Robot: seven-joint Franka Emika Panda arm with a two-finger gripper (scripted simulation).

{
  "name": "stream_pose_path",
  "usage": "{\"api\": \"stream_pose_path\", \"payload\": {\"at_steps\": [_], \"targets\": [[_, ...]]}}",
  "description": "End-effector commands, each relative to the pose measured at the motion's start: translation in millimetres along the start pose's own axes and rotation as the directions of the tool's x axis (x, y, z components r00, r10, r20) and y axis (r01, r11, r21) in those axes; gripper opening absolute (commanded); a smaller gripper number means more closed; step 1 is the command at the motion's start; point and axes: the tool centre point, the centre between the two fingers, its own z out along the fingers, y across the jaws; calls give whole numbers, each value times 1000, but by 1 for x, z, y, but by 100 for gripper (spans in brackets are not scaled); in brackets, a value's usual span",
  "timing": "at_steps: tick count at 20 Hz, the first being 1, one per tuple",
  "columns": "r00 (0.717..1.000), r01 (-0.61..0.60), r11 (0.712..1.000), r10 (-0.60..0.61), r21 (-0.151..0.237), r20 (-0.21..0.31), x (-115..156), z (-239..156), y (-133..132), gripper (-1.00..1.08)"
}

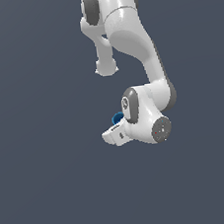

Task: Pick up the object and move it to a goal position.

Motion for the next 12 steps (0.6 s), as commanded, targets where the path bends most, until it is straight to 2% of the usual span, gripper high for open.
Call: {"api": "stream_pose_path", "payload": {"at_steps": [1,12], "targets": [[1000,-2,1000,1,3,13,-2,5,4,28],[996,35,999,-34,-9,81,-2,6,-1,28]]}}
